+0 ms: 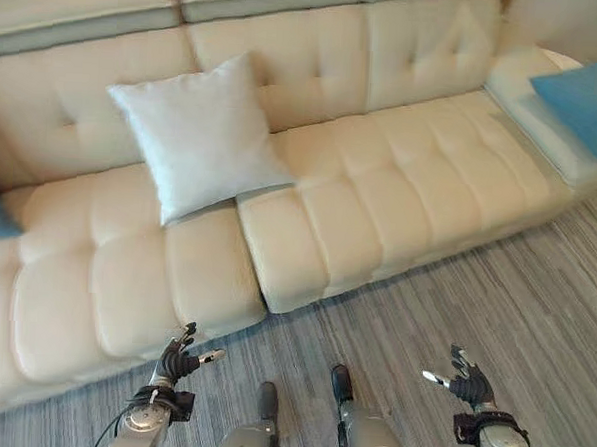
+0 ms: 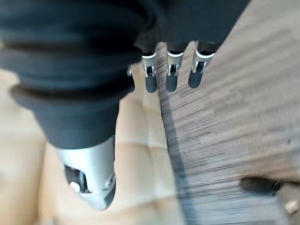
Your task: Pick up all the scattered cushions and arrange them neatly on the sofa.
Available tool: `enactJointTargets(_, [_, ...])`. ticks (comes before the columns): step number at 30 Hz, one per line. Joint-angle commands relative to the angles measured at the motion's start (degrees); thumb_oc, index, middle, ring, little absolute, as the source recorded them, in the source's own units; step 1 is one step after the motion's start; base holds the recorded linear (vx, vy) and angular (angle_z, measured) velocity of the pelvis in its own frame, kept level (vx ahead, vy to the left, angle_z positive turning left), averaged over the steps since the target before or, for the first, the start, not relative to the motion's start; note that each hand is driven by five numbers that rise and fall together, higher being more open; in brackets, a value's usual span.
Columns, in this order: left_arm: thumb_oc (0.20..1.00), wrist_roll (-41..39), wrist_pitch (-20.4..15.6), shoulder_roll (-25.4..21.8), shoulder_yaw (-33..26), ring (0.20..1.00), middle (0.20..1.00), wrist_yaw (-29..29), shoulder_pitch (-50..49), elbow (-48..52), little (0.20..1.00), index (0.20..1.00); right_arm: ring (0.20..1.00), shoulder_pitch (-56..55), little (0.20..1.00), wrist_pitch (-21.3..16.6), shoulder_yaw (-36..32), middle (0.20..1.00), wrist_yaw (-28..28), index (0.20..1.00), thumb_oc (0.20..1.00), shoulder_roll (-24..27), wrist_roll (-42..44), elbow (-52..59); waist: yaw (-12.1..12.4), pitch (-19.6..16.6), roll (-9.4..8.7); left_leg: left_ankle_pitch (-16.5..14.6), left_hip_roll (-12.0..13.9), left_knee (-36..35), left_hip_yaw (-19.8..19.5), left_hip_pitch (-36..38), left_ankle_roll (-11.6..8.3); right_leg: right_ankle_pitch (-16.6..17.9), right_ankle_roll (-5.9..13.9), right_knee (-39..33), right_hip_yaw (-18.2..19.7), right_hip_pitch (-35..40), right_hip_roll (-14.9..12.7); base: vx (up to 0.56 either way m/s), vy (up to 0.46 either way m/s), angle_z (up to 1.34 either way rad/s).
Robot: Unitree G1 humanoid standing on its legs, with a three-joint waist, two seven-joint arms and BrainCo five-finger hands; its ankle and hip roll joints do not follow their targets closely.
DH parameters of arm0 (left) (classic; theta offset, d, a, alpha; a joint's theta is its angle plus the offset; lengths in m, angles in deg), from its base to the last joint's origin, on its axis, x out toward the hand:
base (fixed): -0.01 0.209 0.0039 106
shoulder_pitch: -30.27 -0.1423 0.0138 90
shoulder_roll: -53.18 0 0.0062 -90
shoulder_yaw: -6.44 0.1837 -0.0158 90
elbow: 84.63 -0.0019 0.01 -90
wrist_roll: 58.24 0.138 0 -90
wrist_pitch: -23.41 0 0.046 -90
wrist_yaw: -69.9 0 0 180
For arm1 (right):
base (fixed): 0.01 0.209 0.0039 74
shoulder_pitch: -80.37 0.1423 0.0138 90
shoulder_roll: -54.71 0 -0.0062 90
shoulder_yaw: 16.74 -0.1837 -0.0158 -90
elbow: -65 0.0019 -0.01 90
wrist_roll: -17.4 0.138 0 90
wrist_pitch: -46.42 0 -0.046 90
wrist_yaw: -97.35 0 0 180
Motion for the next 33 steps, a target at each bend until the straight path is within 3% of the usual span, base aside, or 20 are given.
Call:
enactJointTargets(1, [1.000,1.47,-1.56,-2.16,-1.09,1.000,1.000,-0.82,-0.07,5.18,1.000,1.000,1.000,1.71,1.000,-1.97,-0.18,1.000,1.54,1.000,1.000,1.72,2.29,2.31,1.64,-1.18,1.56,-6.67,4.64,3.54,-1.48,0.18,-2.45,-11.70,1.94,8.19,-20.80,0.73,-3.62,-0.01,-0.086,-2.08])
enactJointTargets(2, [1.000,1.48,-1.55,-2.16,-1.09,1.000,1.000,-0.81,-0.10,5.20,1.000,1.000,1.000,1.68,1.000,-1.96,-0.18,1.000,1.54,1.000,1.000,1.72,2.28,2.33,1.66,-1.11,1.57,-6.71,4.66,3.54,-1.46,0.29,-2.47,-11.76,1.94,8.24,-20.79,0.80,-3.61,0.09,-0.078,-1.88])
enactJointTargets(4, [1.000,1.99,-1.31,-2.19,-1.56,1.000,1.000,-0.63,-0.97,5.63,1.000,1.000,1.000,1.60,1.000,-1.99,0.14,1.000,1.47,1.000,1.000,1.30,2.73,3.57,2.44,-1.69,2.06,-8.29,6.41,3.83,2.47,2.85,-3.22,-13.23,2.07,9.21,-28.54,2.37,-6.22,0.12,-0.075,-1.41])
enactJointTargets(6, [1.000,2.64,-1.01,-1.79,-1.47,1.000,1.000,-0.13,-1.36,5.32,1.000,1.000,1.000,1.16,1.000,-1.57,0.75,1.000,1.15,1.000,1.000,1.06,2.11,4.63,2.41,-1.88,2.18,-8.91,7.18,4.40,5.65,4.55,-3.37,-13.00,2.31,10.58,-30.68,2.37,-7.81,0.10,-0.140,-1.61])
enactJointTargets(10, [1.000,4.38,-0.84,-0.85,0.00,1.000,1.000,1.20,-1.56,4.21,1.000,1.000,1.000,-0.17,1.000,-1.68,0.61,1.000,0.63,1.000,1.000,0.89,2.86,5.77,0.72,-2.89,2.27,-10.37,9.14,10.80,7.37,5.34,-4.55,-14.22,1.37,7.78,-26.32,4.12,-5.81,0.21,-0.253,-1.17])
enactJointTargets(11, [1.000,4.21,-0.51,-0.05,1.28,1.000,1.000,1.80,-1.30,4.33,1.000,1.000,1.000,-0.87,1.000,-1.73,0.67,1.000,1.08,1.000,1.000,1.52,3.09,6.11,0.23,-2.26,2.11,-6.59,13.57,23.20,6.78,2.52,-5.68,-15.07,-0.84,6.43,-23.72,6.46,-3.65,0.27,-0.420,-0.64])
enactJointTargets(12, [1.000,3.53,-0.70,1.03,2.47,1.000,1.000,1.41,-0.73,3.90,1.000,1.000,1.000,-0.95,1.000,-1.86,0.71,1.000,1.65,1.000,1.000,2.47,3.56,6.66,0.63,-1.31,2.52,-4.38,14.75,31.60,2.62,-0.82,-5.72,-16.15,-2.92,4.93,-21.77,8.68,-1.05,0.26,-0.426,-0.67])
enactJointTargets(13, [1.000,3.52,-0.75,1.10,2.54,1.000,1.000,1.37,-0.63,3.81,1.000,1.000,1.000,-0.94,1.000,-1.86,0.65,1.000,1.66,1.000,1.000,2.53,3.59,6.67,0.62,-1.23,2.71,-4.47,15.02,32.01,2.42,-1.01,-5.88,-16.17,-3.04,4.84,-21.85,8.78,-0.83,0.17,-0.189,-0.69])
enactJointTargets(14, [1.000,2.91,-0.77,1.59,2.94,1.000,1.000,1.20,-0.42,3.70,1.000,1.000,1.000,-0.60,1.000,-1.55,0.64,1.000,1.83,1.000,1.000,2.81,3.47,6.72,0.82,-1.08,2.62,-4.48,13.82,33.10,0.19,-2.75,-5.54,-16.37,-3.20,4.31,-20.58,9.56,-0.48,0.14,-0.063,-1.10])
enactJointTargets(15, [1.000,2.60,-0.89,2.25,3.82,1.000,1.000,0.80,-0.07,3.53,1.000,1.000,1.000,-0.40,1.000,-1.40,0.68,1.000,1.95,1.000,1.000,3.00,3.80,7.17,1.45,-0.89,1.87,-5.09,10.32,31.62,-3.21,-7.02,-3.83,-15.67,-3.24,3.45,-18.34,10.53,-0.90,0.14,-0.054,-1.02])
enactJointTargets(19, [1.000,3.15,-0.81,2.07,4.74,1.000,1.000,0.87,-0.02,3.62,1.000,1.000,1.000,-0.57,1.000,-1.67,0.54,1.000,2.13,1.000,1.000,3.09,4.31,7.71,2.29,-0.71,1.62,-5.59,8.04,26.19,-6.19,-9.41,-3.36,-16.32,-2.75,3.44,-16.52,11.81,-0.95,0.21,0.000,-0.66])
enactJointTargets(21, [1.000,4.39,-0.31,1.99,5.31,1.000,1.000,0.53,0.23,3.36,1.000,1.000,1.000,-0.44,1.000,-1.96,0.74,1.000,3.12,1.000,1.000,3.42,4.11,6.76,4.24,-0.40,2.73,1.69,5.13,12.01,-11.91,-13.87,-4.82,-18.45,-2.52,2.80,-14.69,15.18,1.30,0.49,0.028,-0.33])
enactJointTargets(22, [1.000,4.50,-0.19,1.95,5.20,1.000,1.000,0.16,0.41,3.12,1.000,1.000,1.000,-0.05,1.000,-1.94,0.76,1.000,3.84,1.000,1.000,3.35,3.89,5.64,5.20,-0.26,3.02,3.71,3.71,6.20,-14.67,-15.15,-5.52,-19.64,-2.50,3.02,-13.64,16.71,2.10,0.36,0.024,-0.06])
enactJointTargets(27, [1.000,4.23,0.00,2.03,4.20,1.000,1.000,0.05,0.10,3.22,1.000,1.000,1.000,0.21,1.000,-1.63,0.54,1.000,3.94,1.000,1.000,2.68,3.73,5.27,6.33,-1.76,3.52,5.97,3.12,3.59,-12.67,-18.22,-5.62,-22.33,-2.08,2.54,-10.63,21.12,2.69,0.41,0.099,-0.38])
enactJointTargets(30, [1.000,3.97,-0.02,1.75,3.39,1.000,1.000,0.12,-1.04,3.51,1.000,1.000,1.000,0.27,1.000,-1.46,0.96,1.000,3.16,1.000,1.000,2.33,2.98,5.62,7.34,-2.70,3.14,6.47,2.67,5.92,-14.55,-18.00,-4.96,-23.02,-1.23,3.41,-9.17,23.18,1.97,0.45,0.173,-0.57])
enactJointTargets(31, [1.000,3.86,0.05,1.72,3.17,1.000,1.000,0.18,-1.40,3.26,1.000,1.000,1.000,0.35,1.000,-1.54,1.17,1.000,2.94,1.000,1.000,2.32,2.40,5.65,7.97,-3.25,2.06,5.73,1.87,8.28,-14.52,-18.78,-4.53,-22.26,-0.22,5.30,-8.82,23.77,0.42,0.69,0.300,-0.51])
enactJointTargets(32, [1.000,3.78,0.24,1.11,3.00,1.000,1.000,0.42,-1.35,2.96,1.000,1.000,1.000,0.36,1.000,-1.02,1.52,1.000,1.94,1.000,1.000,1.73,1.61,5.93,8.47,-3.76,1.37,4.03,1.73,9.36,-13.58,-16.78,-3.26,-19.11,1.25,12.17,-8.04,20.73,-0.93,0.66,0.327,-0.53])
enactJointTargets(33, [1.000,4.24,0.25,0.54,2.77,1.000,1.000,0.52,-1.80,3.04,1.000,1.000,1.000,0.54,1.000,-1.39,1.94,1.000,1.24,1.000,1.000,1.66,1.22,6.36,8.43,-3.21,0.30,1.95,1.14,10.18,-12.66,-15.55,-2.02,-13.25,2.96,18.77,-7.91,18.68,-2.43,0.51,0.288,-0.54])
